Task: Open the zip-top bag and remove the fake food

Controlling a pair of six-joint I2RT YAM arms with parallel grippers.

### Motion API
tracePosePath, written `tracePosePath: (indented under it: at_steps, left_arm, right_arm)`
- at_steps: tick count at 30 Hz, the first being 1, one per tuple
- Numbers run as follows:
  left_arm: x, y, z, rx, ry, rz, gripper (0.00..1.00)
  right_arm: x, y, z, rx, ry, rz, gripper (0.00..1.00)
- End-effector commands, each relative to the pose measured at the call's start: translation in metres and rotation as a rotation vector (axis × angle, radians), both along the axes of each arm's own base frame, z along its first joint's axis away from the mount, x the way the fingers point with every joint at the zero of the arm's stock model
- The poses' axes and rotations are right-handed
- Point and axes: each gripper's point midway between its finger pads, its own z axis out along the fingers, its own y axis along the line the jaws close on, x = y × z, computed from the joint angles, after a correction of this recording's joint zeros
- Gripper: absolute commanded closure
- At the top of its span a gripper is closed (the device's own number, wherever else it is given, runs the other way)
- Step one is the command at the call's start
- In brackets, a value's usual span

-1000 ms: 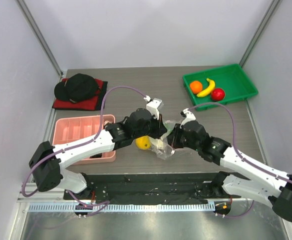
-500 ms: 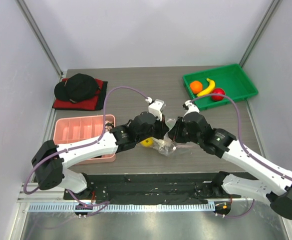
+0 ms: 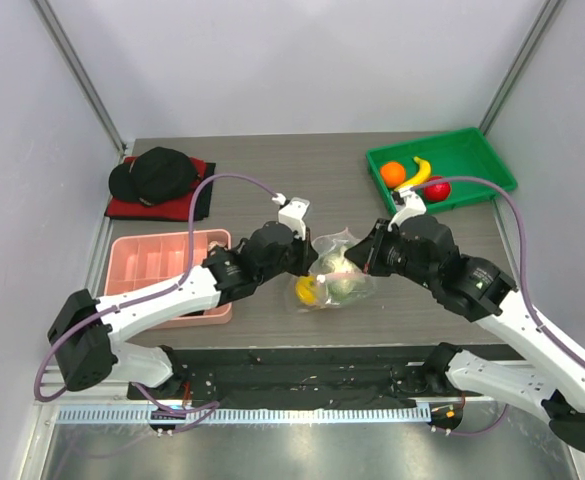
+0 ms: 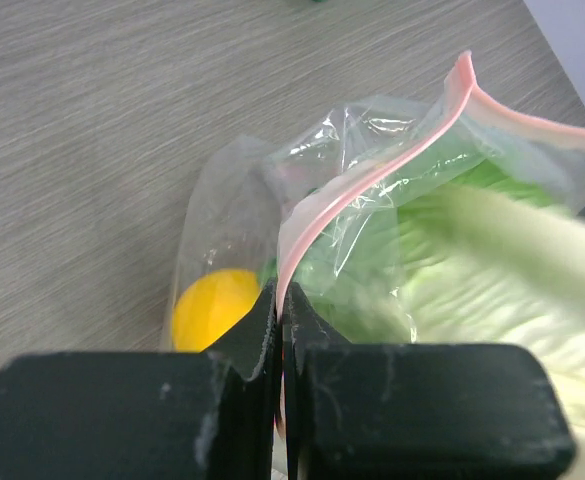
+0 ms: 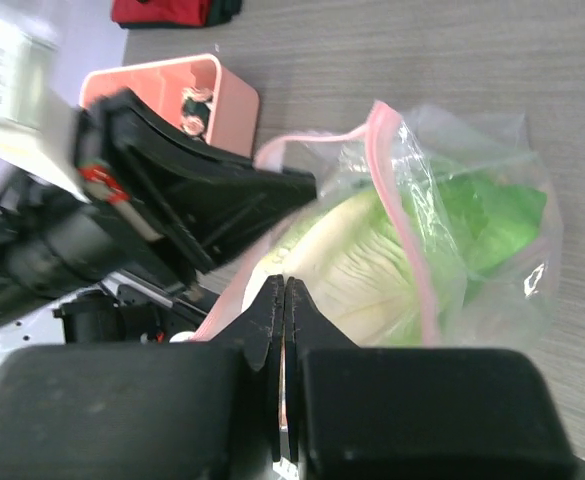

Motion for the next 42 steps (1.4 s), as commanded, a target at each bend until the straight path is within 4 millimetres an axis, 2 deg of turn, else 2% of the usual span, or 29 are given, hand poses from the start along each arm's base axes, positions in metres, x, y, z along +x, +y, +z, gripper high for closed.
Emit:
tracePosePath:
  at_steps: [1, 5, 6, 8, 9, 11, 15, 17, 19, 21, 25, 27, 28, 32, 33, 36, 42]
  left_arm:
    - [-0.001, 0.015, -0.009, 0.036, -0.006, 0.024, 1.00]
    - [0.001, 0.014, -0.029, 0.046, 0.027, 0.025, 1.00]
    - [0.000, 0.013, -0.041, 0.061, 0.049, 0.023, 1.00]
    - [-0.005, 0.001, -0.043, 0.009, 0.085, -0.004, 1.00]
    - [-0.009, -0.003, -0.050, 0.002, 0.112, -0.021, 1.00]
    - [-0.011, -0.015, -0.042, -0.057, 0.108, -0.037, 1.00]
    - [-0.009, -0.017, -0.044, -0.021, 0.107, -0.041, 1.00]
    - [-0.008, -0.018, -0.047, -0.004, 0.110, -0.048, 1.00]
    - [-0.010, -0.023, -0.050, -0.014, 0.127, -0.063, 1.00]
    - [-0.015, -0.027, -0.064, -0.010, 0.157, -0.074, 1.00]
    - [-0.016, -0.036, -0.074, -0.031, 0.178, -0.082, 1.00]
    - [-0.013, -0.038, -0.074, -0.031, 0.175, -0.080, 1.00]
    - [-0.012, -0.038, -0.073, -0.028, 0.170, -0.076, 1.00]
    - [-0.007, -0.036, -0.066, -0.003, 0.144, -0.066, 1.00]
    - [-0.006, -0.035, -0.062, -0.006, 0.136, -0.064, 1.00]
    - [-0.004, -0.030, -0.062, 0.018, 0.128, -0.050, 1.00]
    - [0.002, -0.028, -0.069, 0.035, 0.144, -0.028, 1.00]
  right_arm:
    - [0.008, 0.000, 0.049, 0.052, -0.118, -0.002, 0.98]
    - [0.006, 0.006, 0.033, 0.059, -0.088, 0.019, 0.99]
    - [0.004, 0.007, 0.037, 0.086, -0.097, 0.023, 0.98]
    - [0.007, 0.014, 0.050, 0.132, -0.126, 0.031, 0.99]
    - [0.012, 0.019, 0.048, 0.125, -0.122, 0.037, 0.99]
    - [0.018, 0.030, 0.050, 0.124, -0.126, 0.060, 0.98]
    - [0.023, 0.043, 0.048, 0.116, -0.118, 0.102, 0.99]
    - [0.015, 0.045, 0.032, 0.078, -0.074, 0.147, 0.98]
    - [0.001, 0.039, -0.001, 0.029, -0.003, 0.175, 0.99]
    - [-0.014, 0.036, -0.021, 0.030, 0.051, 0.203, 0.97]
    - [-0.034, 0.016, -0.068, -0.059, 0.135, 0.211, 0.75]
    - [-0.039, 0.018, -0.079, -0.078, 0.162, 0.232, 0.69]
    - [-0.037, 0.016, -0.084, -0.105, 0.153, 0.226, 0.62]
    - [-0.028, 0.008, -0.097, -0.217, 0.132, 0.214, 0.43]
    - [-0.024, 0.002, -0.107, -0.271, 0.148, 0.190, 0.41]
    - [-0.022, -0.006, -0.115, -0.336, 0.153, 0.177, 0.33]
    - [-0.030, -0.010, -0.110, -0.364, 0.150, 0.186, 0.12]
